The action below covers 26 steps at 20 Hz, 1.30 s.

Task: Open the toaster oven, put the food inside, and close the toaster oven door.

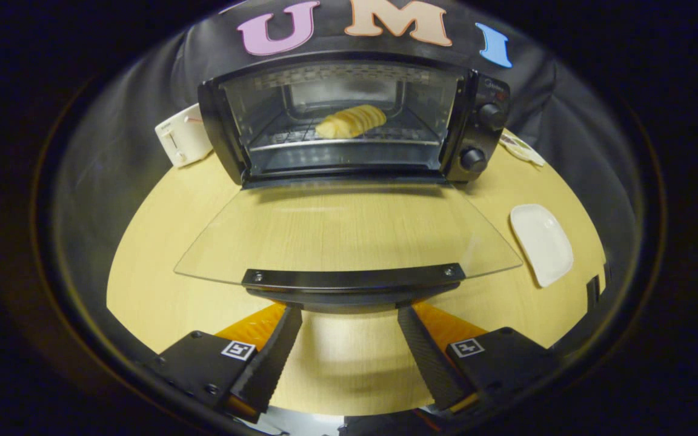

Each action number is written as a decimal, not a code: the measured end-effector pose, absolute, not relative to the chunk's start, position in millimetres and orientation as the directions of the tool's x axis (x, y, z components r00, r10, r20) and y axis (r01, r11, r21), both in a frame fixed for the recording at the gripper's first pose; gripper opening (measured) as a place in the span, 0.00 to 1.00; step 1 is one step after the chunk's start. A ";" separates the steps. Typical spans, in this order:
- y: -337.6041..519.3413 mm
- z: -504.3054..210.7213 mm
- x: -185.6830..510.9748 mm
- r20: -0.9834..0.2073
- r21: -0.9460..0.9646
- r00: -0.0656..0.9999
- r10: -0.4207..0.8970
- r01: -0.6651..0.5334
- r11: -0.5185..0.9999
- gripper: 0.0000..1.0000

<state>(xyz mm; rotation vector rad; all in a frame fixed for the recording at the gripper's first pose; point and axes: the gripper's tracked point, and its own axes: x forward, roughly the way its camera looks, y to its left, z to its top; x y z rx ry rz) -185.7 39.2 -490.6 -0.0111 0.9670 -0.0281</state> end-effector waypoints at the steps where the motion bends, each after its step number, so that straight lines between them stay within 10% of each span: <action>1: 39.3 -484.3 -179.2 -0.812 -0.020 0.583 -0.027 0.019 1.000 1.00; 26: 34.8 -391.9 -49.5 -0.631 0.108 0.776 -0.018 0.111 0.988 0.99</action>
